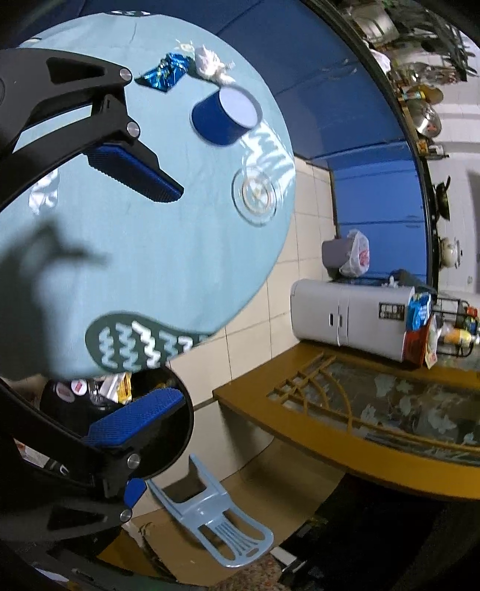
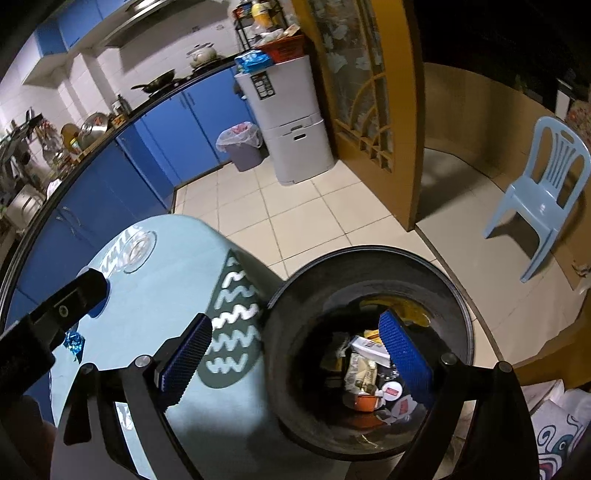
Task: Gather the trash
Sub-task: 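Move both open tools back over the table, then grasp the blue foil wrapper with the left tool while the right tool grasps the blue cylindrical box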
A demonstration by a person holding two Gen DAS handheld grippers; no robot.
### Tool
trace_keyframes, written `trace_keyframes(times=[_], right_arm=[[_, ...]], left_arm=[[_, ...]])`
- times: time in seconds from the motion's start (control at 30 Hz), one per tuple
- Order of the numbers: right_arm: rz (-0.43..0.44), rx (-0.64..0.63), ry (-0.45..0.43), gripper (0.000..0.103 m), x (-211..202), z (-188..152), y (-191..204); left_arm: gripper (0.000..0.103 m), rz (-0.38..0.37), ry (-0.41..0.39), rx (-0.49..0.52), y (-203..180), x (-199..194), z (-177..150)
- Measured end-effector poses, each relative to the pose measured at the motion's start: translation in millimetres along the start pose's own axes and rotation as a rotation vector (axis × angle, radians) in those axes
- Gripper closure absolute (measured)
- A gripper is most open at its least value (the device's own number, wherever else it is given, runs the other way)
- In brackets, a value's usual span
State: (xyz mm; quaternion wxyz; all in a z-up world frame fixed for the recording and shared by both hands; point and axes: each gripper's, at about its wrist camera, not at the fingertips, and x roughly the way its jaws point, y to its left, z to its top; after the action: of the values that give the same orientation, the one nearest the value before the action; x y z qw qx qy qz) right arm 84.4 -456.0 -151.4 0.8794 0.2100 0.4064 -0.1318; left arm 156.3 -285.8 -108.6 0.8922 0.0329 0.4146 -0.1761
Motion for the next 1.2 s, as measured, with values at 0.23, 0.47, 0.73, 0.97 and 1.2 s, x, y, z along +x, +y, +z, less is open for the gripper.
trace_keyframes(times=[0.23, 0.47, 0.73, 0.97, 1.2], right_arm=[[0.027, -0.059, 0.023, 0.014, 13, 3, 43], [0.082, -0.162, 0.061, 0.014, 34, 3, 104], [0.106, -0.271, 0.093, 0.014, 58, 1, 172], [0.11, -0.339, 0.108, 0.014, 74, 1, 218], [0.133, -0.378, 0.133, 0.014, 88, -3, 254]], left_arm=[[0.004, 0.105, -0.016, -0.063, 51, -1, -2], [0.004, 0.232, 0.013, -0.225, 134, 8, -8], [0.004, 0.297, 0.076, -0.378, 215, 28, -17], [0.004, 0.268, 0.135, -0.462, 262, 50, -23], [0.044, 0.225, 0.146, -0.491, 287, 52, -34]])
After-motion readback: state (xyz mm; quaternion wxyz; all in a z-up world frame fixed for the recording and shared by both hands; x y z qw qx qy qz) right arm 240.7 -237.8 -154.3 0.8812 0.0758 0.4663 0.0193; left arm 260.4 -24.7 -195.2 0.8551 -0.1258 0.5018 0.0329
